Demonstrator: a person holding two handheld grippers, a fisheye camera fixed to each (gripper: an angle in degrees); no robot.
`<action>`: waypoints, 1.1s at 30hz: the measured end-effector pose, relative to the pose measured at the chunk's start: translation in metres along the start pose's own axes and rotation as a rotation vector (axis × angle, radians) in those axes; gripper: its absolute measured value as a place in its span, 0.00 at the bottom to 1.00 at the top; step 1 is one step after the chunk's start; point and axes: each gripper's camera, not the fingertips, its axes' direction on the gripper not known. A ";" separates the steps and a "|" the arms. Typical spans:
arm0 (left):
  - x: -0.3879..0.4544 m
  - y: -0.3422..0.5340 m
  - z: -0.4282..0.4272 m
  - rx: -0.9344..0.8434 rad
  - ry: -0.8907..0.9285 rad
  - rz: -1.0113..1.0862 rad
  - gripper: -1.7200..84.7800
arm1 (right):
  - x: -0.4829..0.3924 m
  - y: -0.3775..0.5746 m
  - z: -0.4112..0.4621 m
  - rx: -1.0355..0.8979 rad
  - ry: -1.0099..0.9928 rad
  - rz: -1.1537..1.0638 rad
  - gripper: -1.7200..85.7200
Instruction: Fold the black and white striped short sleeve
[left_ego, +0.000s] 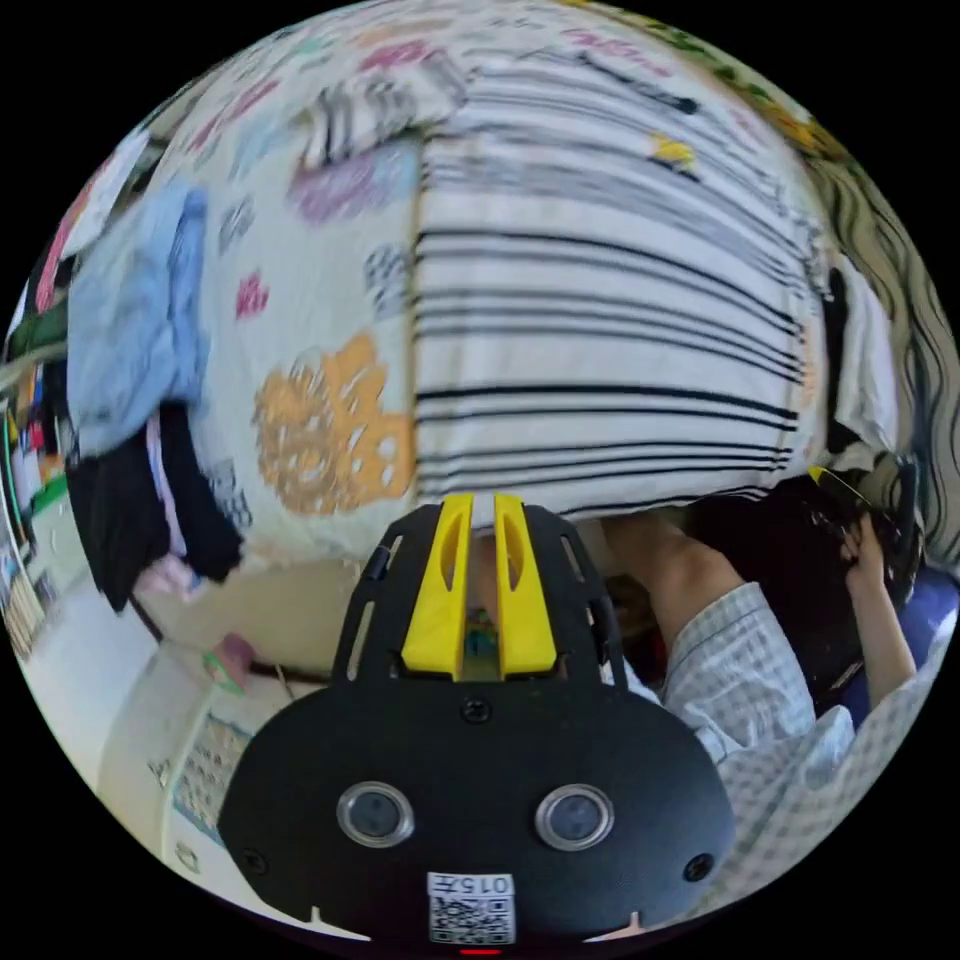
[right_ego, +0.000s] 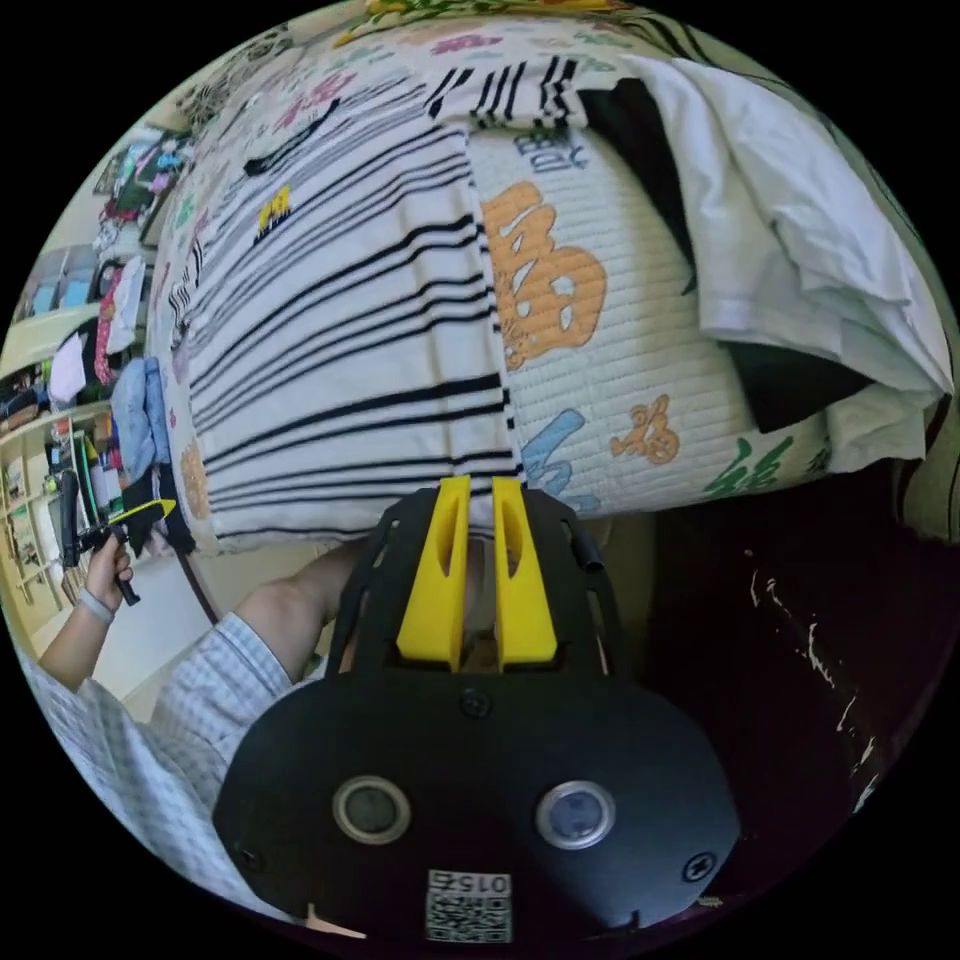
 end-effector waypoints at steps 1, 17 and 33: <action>0.028 -0.021 -0.021 0.063 0.002 0.093 0.09 | 0.013 -0.004 -0.010 0.042 -0.022 0.035 0.08; 0.403 -0.312 -0.154 0.286 0.140 0.839 0.12 | 0.190 -0.115 -0.080 0.386 -0.444 0.416 0.11; 0.436 -0.364 -0.166 0.215 0.222 0.876 0.02 | 0.217 -0.121 -0.080 0.434 -0.603 0.382 0.03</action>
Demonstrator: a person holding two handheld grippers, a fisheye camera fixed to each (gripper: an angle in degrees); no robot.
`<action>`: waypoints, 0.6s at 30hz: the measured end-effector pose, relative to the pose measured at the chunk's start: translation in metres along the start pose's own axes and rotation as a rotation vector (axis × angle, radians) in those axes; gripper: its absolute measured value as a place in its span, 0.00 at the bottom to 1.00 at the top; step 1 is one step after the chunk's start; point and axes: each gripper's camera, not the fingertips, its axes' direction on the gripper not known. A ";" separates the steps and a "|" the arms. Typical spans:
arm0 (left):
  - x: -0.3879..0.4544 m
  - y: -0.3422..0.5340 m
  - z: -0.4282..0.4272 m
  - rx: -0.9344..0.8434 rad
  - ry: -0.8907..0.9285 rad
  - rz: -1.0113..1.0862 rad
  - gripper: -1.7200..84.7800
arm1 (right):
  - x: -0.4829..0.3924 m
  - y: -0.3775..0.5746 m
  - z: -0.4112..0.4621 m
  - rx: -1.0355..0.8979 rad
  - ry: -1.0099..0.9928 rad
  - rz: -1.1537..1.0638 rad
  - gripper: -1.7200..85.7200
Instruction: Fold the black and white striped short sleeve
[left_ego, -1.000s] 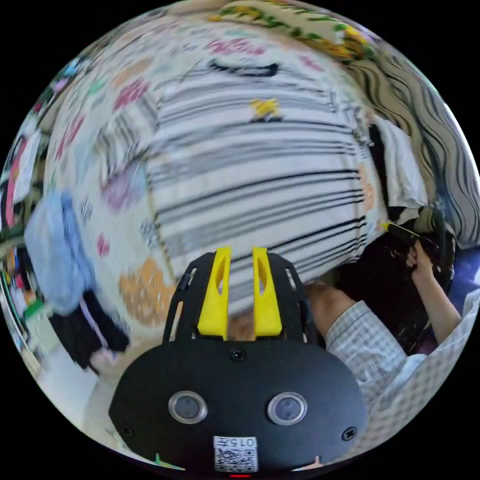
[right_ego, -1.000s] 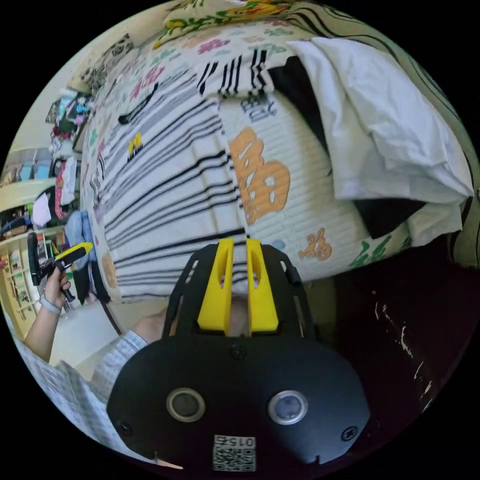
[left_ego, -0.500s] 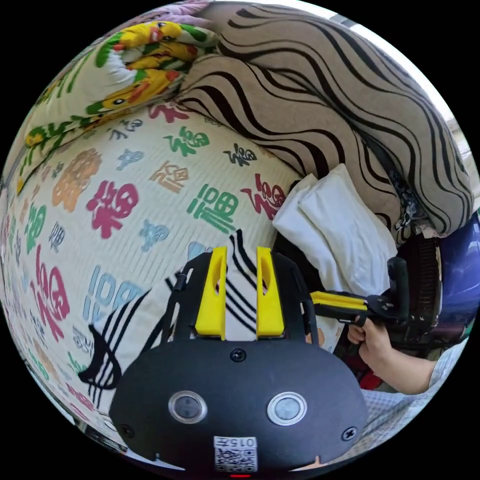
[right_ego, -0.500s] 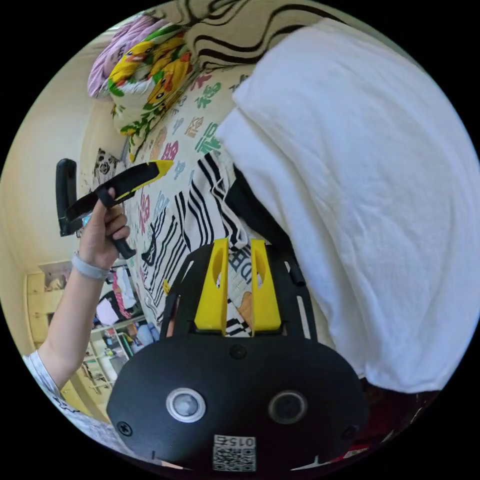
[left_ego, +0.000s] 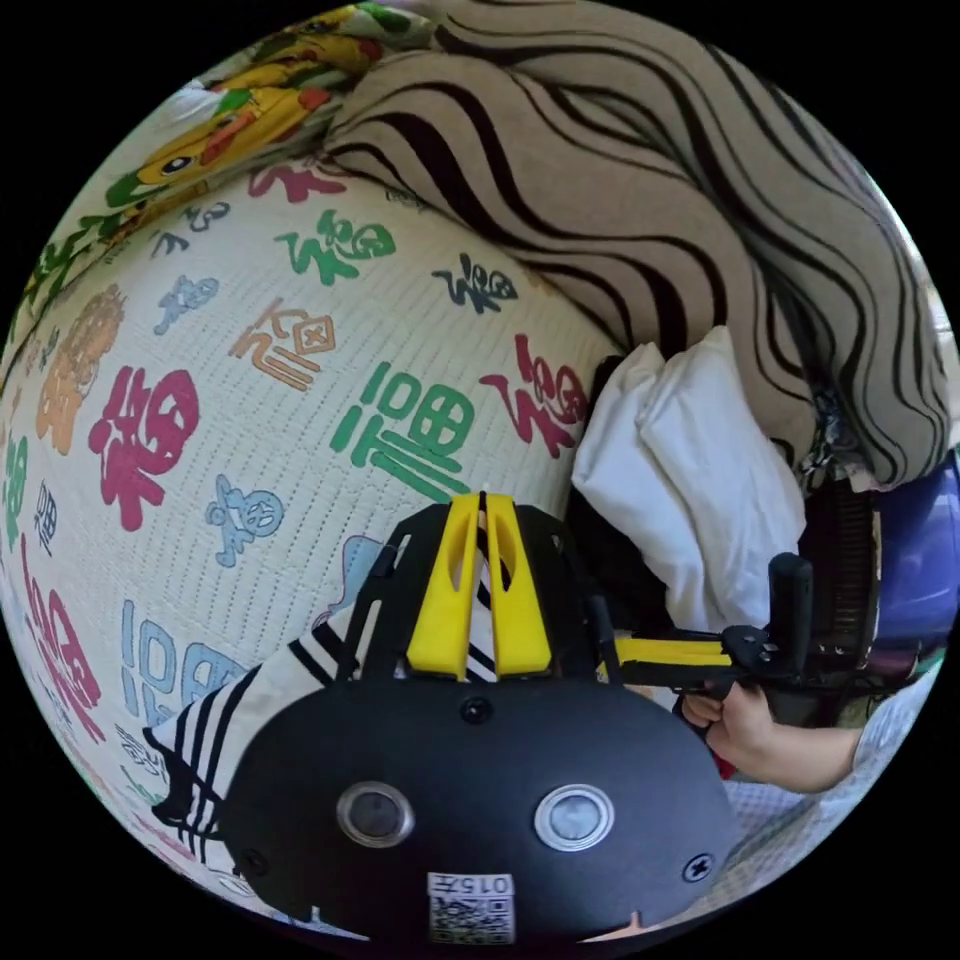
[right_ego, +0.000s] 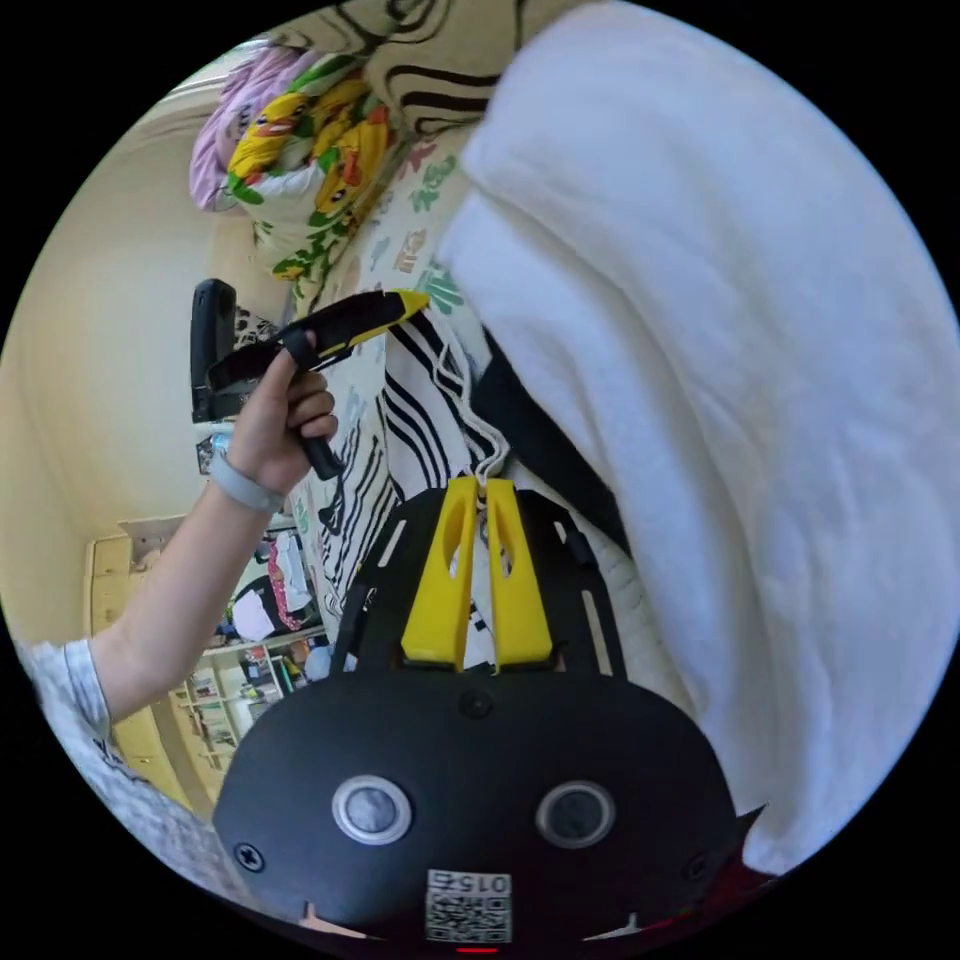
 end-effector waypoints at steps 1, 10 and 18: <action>-0.005 0.009 -0.019 0.064 0.014 0.002 0.02 | -0.009 0.002 -0.007 0.023 -0.013 -0.048 0.03; -0.087 0.170 -0.146 0.441 0.135 -0.282 0.02 | -0.137 0.044 0.000 -0.083 -0.010 -0.687 0.03; -0.143 0.293 -0.119 0.353 0.117 -0.737 0.03 | -0.185 0.084 0.110 -0.527 0.007 -0.869 0.03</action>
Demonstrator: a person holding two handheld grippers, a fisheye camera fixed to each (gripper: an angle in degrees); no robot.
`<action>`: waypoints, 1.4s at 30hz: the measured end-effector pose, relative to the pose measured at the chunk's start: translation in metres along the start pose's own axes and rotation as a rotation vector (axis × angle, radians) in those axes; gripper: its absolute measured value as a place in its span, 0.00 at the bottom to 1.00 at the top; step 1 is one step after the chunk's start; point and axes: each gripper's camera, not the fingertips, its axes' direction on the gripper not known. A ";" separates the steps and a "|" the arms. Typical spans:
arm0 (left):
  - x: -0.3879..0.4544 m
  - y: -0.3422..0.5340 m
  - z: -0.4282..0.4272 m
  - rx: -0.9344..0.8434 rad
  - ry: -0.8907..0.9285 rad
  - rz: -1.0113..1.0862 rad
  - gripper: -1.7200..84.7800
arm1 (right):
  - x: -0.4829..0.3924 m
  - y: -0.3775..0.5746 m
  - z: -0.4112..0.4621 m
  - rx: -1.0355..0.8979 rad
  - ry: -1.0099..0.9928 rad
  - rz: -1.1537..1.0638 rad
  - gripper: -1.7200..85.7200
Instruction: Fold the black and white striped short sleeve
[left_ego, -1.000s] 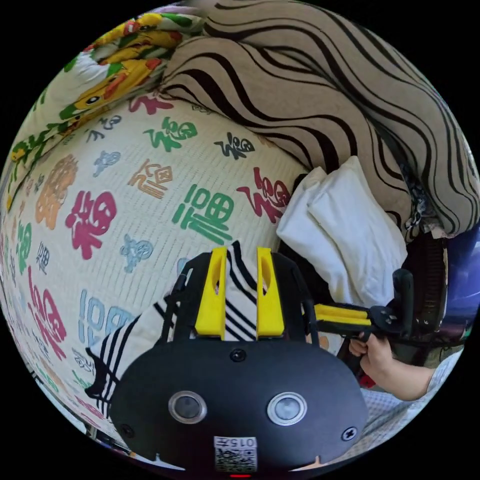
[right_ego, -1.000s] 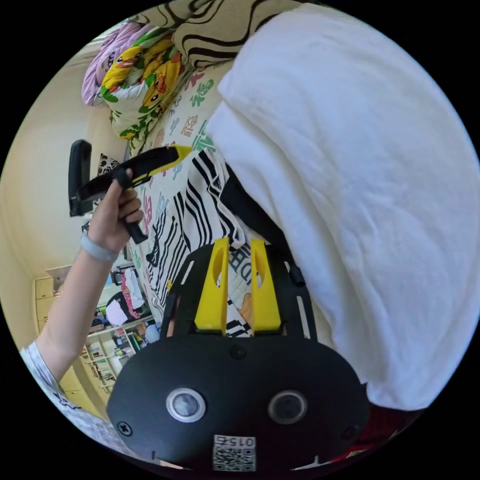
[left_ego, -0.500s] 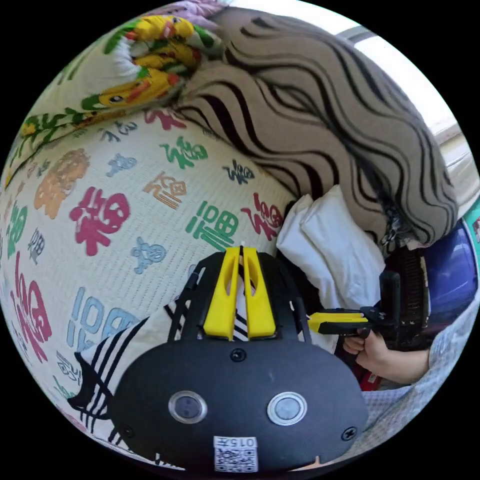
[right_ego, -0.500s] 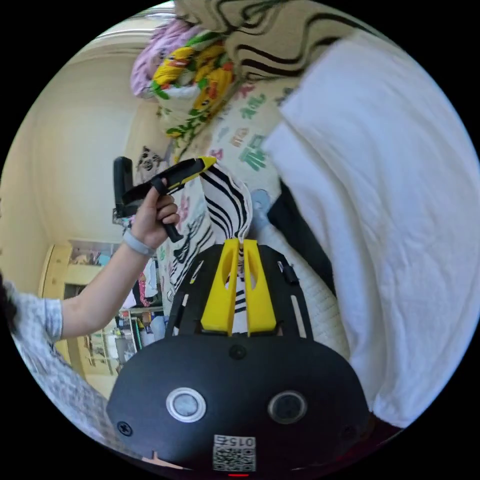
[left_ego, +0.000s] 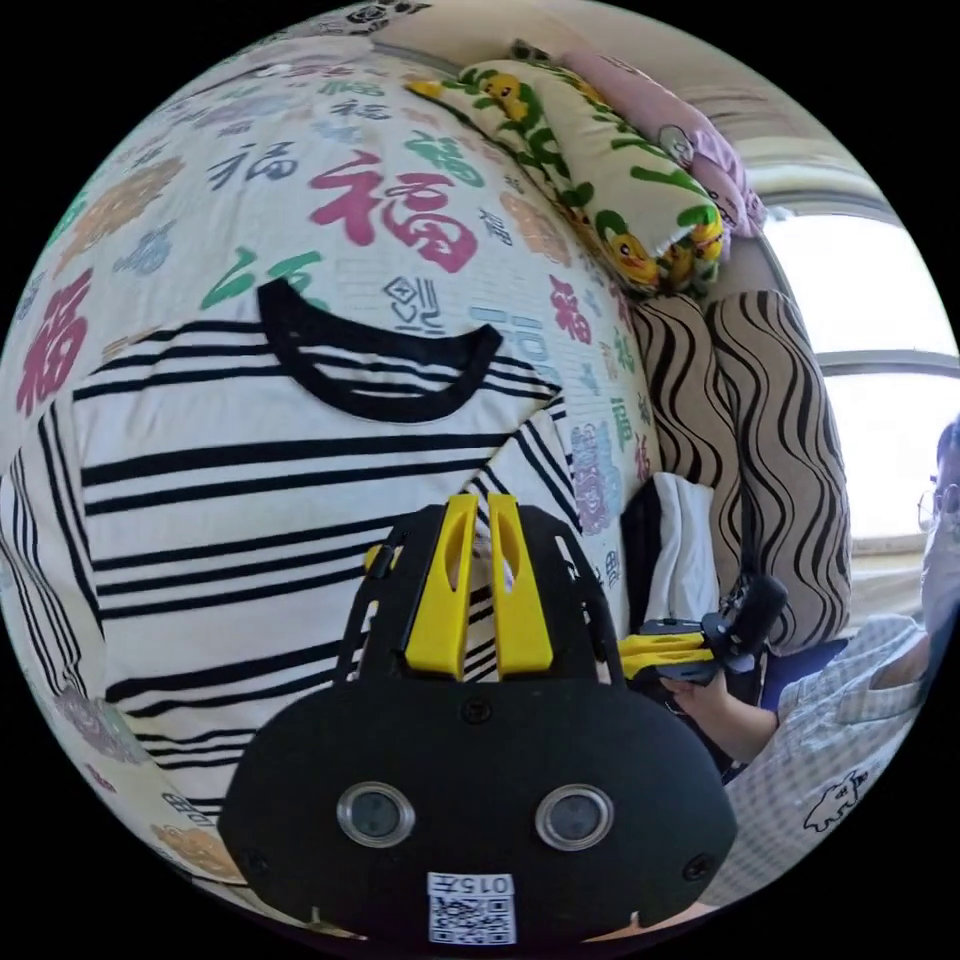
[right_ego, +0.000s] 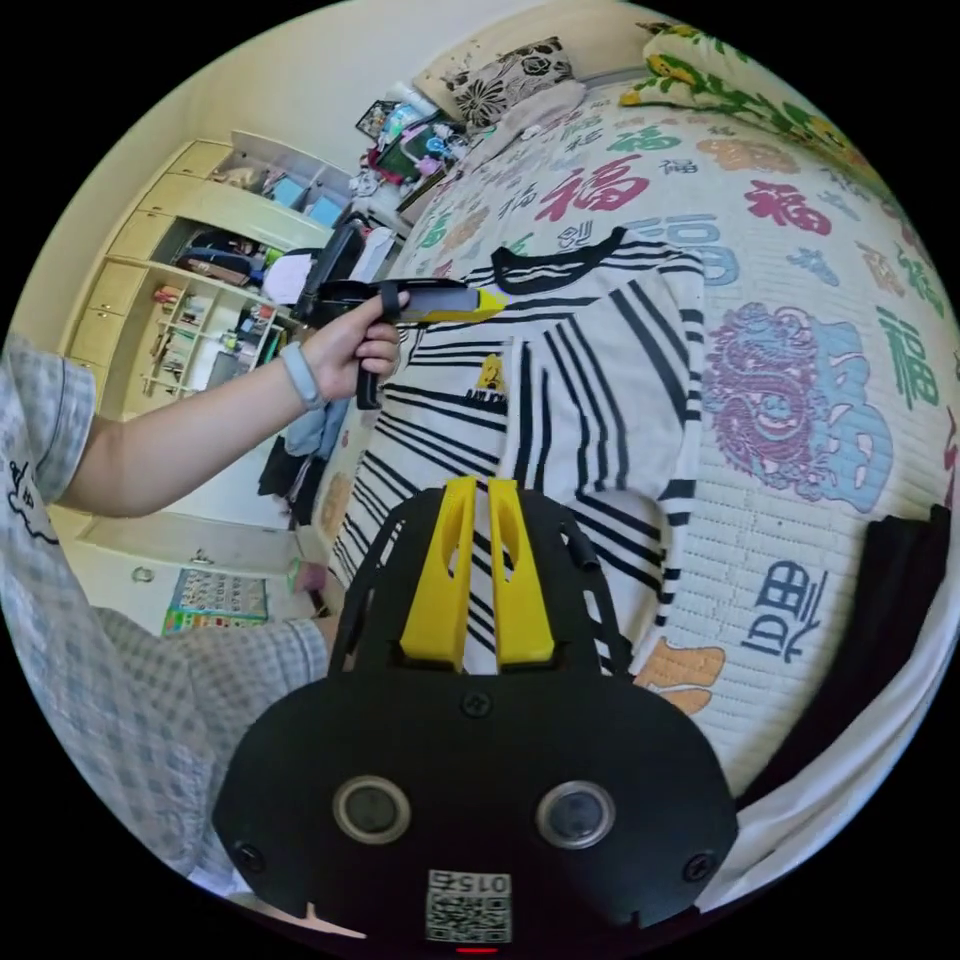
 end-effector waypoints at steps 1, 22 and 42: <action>0.000 0.002 -0.004 0.033 -0.020 0.002 0.03 | -0.003 -0.005 0.001 0.012 0.049 0.007 0.03; -0.007 0.013 0.060 -0.296 -0.253 0.378 0.02 | -0.035 -0.123 0.112 -0.145 0.185 0.083 0.01; -0.136 0.060 0.081 -0.258 -0.408 0.345 0.01 | -0.098 -0.221 0.211 -0.215 0.285 0.087 0.01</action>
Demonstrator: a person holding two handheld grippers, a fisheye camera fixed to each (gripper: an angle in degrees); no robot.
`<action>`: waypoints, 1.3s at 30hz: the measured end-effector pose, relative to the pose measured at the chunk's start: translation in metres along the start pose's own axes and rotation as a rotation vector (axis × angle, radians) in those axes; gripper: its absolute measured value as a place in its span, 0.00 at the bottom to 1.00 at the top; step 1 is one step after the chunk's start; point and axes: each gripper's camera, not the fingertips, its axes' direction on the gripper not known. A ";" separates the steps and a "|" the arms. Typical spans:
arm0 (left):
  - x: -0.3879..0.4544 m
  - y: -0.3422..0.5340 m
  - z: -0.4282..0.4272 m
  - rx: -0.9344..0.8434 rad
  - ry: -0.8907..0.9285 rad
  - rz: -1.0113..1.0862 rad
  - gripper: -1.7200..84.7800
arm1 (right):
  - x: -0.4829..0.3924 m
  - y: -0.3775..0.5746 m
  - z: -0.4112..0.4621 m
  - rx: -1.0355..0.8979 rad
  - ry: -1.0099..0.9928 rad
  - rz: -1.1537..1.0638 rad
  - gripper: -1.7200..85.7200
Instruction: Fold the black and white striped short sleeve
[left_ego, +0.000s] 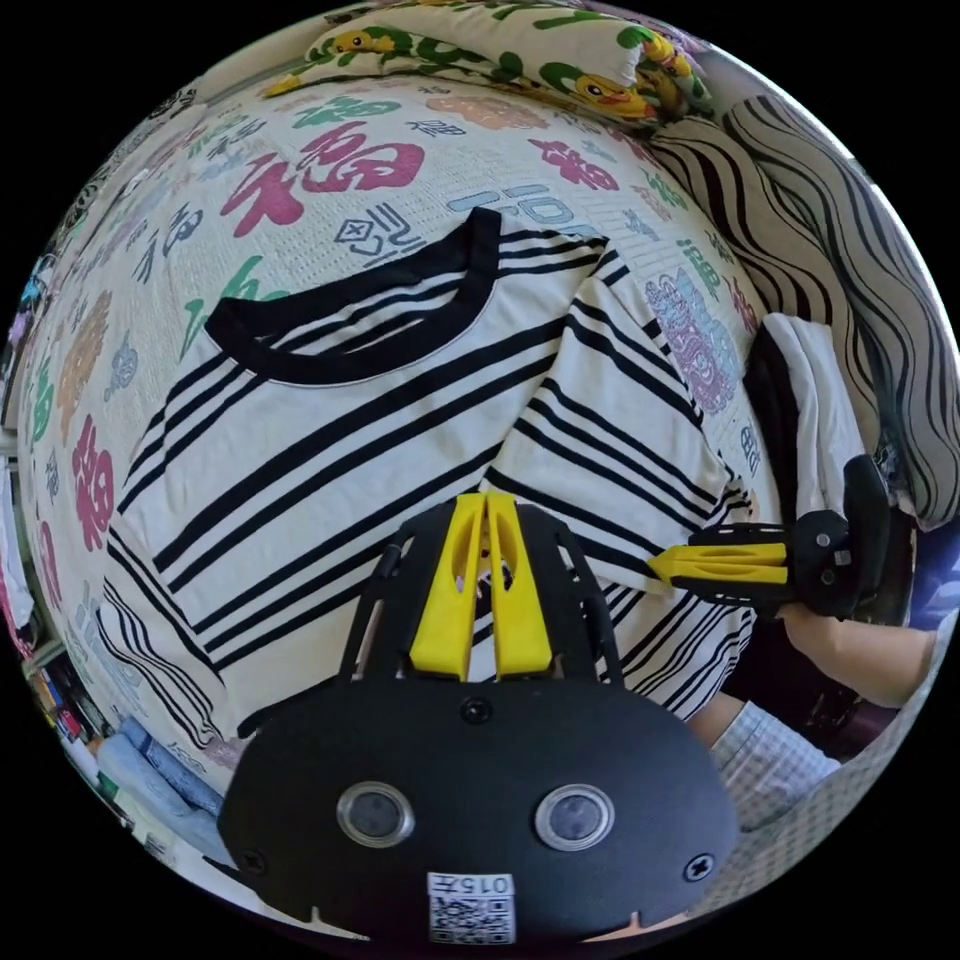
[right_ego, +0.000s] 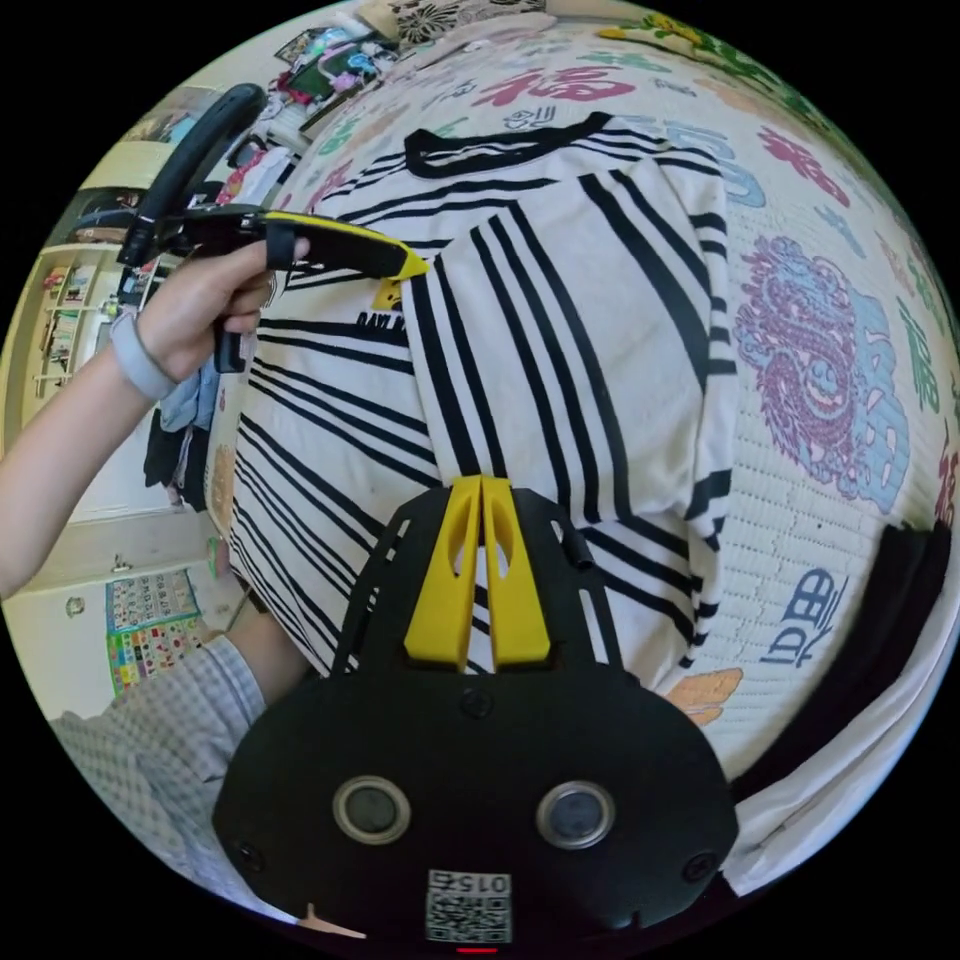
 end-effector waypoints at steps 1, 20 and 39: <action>-0.002 0.006 0.004 -0.006 -0.034 0.022 0.01 | -0.004 -0.003 0.002 -0.007 -0.003 0.024 0.01; -0.239 0.361 0.051 0.440 0.099 -0.878 0.10 | -0.222 -0.221 -0.017 0.147 -0.081 -0.108 0.07; -0.351 0.450 0.181 0.499 0.443 -0.878 0.02 | -0.428 -0.467 0.147 -0.227 0.283 -0.213 0.07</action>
